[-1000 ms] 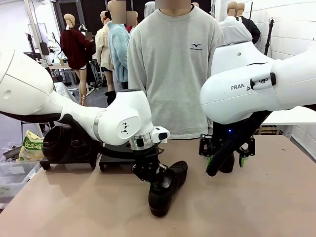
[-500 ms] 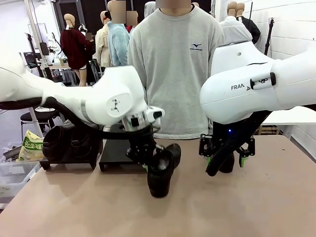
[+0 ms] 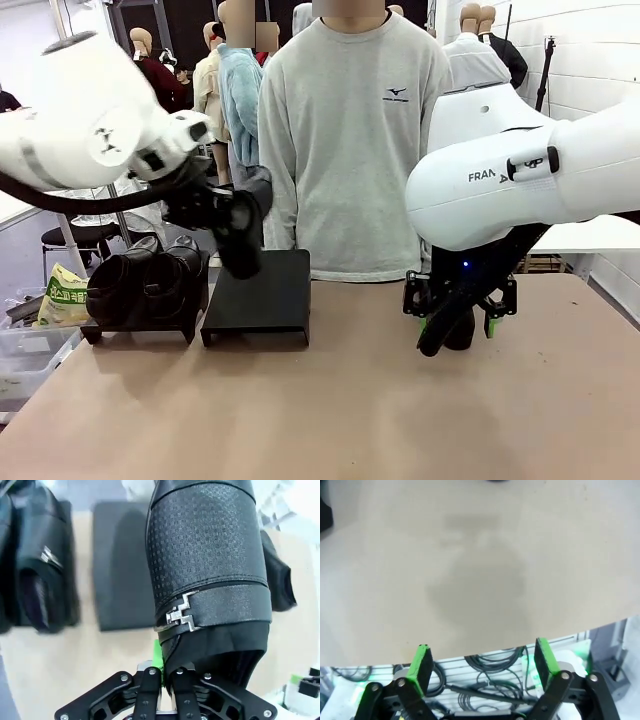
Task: Organize the shoes by placing them on the stand.
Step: Place the Shoe from the middle of the table onto the Shoes Stand.
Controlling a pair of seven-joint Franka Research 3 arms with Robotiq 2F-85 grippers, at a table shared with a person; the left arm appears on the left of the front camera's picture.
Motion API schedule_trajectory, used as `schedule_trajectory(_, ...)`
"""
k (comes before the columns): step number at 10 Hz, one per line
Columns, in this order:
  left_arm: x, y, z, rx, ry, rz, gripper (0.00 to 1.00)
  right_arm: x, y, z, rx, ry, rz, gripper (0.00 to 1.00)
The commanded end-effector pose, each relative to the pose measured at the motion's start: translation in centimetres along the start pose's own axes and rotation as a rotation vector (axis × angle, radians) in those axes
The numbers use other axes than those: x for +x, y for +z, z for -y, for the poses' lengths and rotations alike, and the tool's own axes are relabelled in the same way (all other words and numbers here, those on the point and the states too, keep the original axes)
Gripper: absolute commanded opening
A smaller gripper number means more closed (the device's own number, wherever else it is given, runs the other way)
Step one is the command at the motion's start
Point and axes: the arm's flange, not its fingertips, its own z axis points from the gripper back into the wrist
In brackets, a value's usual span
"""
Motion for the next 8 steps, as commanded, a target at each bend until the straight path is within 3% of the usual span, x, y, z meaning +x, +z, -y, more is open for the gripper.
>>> schedule_trajectory(1, -0.7, -2.5, -3.1, -0.013, -0.074, 0.006, 0.0, 0.1, 0.2, -0.1, 0.006, 0.002, -0.001, 1.0)
schedule_trajectory(5, -1.0, -5.1, -6.0, -0.051, -0.064, -0.006, 0.0, 0.1, 0.2, -0.1, 0.006, 0.002, -0.001, 1.0)
schedule_trajectory(6, -1.3, -5.0, -5.4, 0.019, -0.087, -0.052, 0.0, 0.1, 0.2, -0.1, 0.006, 0.002, -0.001, 1.0)
schedule_trajectory(8, -1.3, -5.0, -5.4, 0.019, -0.087, -0.052, 0.0, 0.1, 0.2, -0.1, 0.006, 0.002, -0.001, 1.0)
